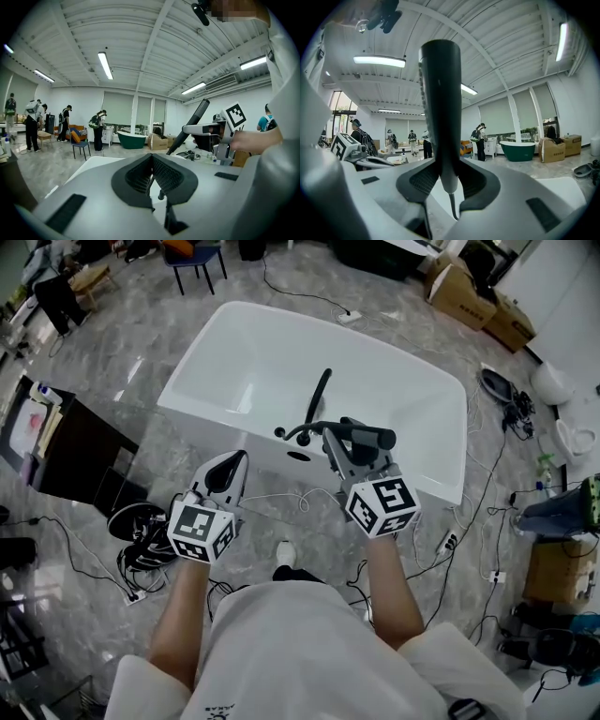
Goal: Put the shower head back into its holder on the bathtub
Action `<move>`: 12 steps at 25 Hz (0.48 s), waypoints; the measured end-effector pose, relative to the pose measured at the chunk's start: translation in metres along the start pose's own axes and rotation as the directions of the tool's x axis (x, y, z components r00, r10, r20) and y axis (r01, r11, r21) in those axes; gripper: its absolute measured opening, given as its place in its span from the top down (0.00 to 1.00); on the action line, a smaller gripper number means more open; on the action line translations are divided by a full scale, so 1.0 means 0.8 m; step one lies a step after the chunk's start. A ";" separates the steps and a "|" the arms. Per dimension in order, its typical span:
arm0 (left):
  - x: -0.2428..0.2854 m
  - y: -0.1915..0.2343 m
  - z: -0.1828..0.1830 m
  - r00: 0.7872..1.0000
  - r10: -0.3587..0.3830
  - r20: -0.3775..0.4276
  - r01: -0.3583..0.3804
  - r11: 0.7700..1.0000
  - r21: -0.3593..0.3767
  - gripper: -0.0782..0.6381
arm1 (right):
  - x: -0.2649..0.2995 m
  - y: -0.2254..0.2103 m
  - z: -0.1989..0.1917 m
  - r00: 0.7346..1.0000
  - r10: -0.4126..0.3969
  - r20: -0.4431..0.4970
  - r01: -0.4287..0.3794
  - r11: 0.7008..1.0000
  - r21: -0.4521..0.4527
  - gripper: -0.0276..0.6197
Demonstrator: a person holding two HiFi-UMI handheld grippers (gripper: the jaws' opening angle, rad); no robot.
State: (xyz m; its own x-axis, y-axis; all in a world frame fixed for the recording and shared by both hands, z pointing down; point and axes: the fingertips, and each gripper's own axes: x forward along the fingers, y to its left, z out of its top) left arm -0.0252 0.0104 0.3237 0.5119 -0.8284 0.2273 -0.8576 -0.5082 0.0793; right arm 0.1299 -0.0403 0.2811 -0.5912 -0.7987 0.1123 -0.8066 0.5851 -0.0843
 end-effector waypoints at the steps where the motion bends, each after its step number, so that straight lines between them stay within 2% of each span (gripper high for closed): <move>1: 0.005 0.000 0.000 1.000 0.006 0.000 -0.006 1.000 0.002 0.88 | 0.004 -0.005 -0.001 1.000 0.005 0.000 -0.005 1.000 0.002 0.74; 12: 0.045 0.011 0.007 0.999 0.053 -0.004 -0.053 0.999 -0.003 0.88 | 0.035 -0.035 -0.005 0.998 0.058 -0.015 -0.058 0.998 0.005 0.74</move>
State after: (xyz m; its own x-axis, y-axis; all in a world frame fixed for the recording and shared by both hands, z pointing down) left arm -0.0140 -0.0253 0.3273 0.4656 -0.8533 0.2349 -0.8837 -0.4627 0.0705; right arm 0.1361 -0.0782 0.2909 -0.6373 -0.7609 0.1220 -0.7706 0.6300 -0.0957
